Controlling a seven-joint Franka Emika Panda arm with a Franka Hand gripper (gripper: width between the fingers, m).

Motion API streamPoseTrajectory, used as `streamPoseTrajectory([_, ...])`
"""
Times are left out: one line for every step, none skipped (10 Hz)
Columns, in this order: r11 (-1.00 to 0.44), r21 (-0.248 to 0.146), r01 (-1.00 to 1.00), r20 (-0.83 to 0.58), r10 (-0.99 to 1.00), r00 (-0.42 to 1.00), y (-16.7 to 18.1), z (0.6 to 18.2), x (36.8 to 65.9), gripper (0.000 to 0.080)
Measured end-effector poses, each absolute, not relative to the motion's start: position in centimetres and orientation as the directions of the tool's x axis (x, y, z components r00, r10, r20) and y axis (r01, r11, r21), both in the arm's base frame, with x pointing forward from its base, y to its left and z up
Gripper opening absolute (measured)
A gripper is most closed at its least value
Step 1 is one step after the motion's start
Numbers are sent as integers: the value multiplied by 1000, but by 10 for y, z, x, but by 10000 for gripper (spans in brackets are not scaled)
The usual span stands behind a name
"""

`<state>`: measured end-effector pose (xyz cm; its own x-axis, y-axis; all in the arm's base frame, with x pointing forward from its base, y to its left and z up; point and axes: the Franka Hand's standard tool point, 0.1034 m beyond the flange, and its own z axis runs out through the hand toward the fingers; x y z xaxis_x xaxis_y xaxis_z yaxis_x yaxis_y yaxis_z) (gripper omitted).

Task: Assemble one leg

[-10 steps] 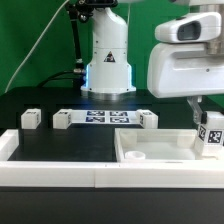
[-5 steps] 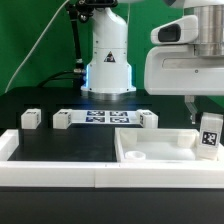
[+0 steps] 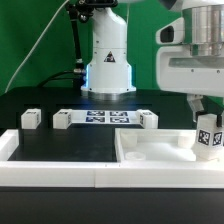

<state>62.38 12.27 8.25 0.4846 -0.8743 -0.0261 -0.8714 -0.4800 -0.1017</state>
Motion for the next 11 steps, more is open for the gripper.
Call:
streamPoseTrajectory([-447,-103,-889,-37,-891,453,122,82,624,294])
streamPoseTrajectory([-399,-106,-911,-60,-912,407,120,82,624,294])
streamPoseTrajectory([-357,-105,-928,-69,-928,365,121,82,624,294])
streamPoseTrajectory([-321,-104,-941,-78,-941,329,122,82,624,347])
streamPoseTrajectory([-353,-106,-930,-75,-929,361,122,82,624,483])
streamPoseTrajectory([-384,-108,-917,-72,-917,392,122,82,624,483])
streamPoseTrajectory([-410,-104,-906,-72,-906,418,122,83,624,615])
streamPoseTrajectory([-518,-95,-850,-64,-849,524,123,85,624,640])
streamPoseTrajectory([-621,-87,-779,-54,-778,626,124,85,624,640])
streamPoseTrajectory([-694,-78,-715,-44,-714,698,124,84,625,647])
streamPoseTrajectory([-762,-71,-644,-32,-644,765,125,81,625,649])
